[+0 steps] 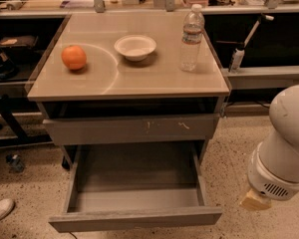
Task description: Close middle drawer
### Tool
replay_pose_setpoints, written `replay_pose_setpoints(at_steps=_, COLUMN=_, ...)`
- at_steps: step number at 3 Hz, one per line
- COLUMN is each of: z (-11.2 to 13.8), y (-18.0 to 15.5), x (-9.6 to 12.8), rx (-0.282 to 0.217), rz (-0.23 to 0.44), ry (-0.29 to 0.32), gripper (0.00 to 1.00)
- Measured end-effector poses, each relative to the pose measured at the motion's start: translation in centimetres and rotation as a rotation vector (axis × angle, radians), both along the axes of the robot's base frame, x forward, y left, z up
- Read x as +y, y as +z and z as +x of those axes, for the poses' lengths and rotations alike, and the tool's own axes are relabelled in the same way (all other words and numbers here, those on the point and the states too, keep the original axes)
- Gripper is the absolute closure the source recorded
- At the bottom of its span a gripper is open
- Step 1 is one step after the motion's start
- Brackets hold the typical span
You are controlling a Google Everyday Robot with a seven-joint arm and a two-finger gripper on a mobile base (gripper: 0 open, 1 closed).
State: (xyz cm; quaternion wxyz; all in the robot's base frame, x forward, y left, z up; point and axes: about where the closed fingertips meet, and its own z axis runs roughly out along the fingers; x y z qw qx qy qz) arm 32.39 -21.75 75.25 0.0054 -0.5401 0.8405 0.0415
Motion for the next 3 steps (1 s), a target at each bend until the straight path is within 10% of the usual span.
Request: replay_pose_setpoints(at_steps=3, z=-0.8, y=-14.6, x=5.8, rx=0.146, rz=0.135, ry=-0.03, gripper=1.0)
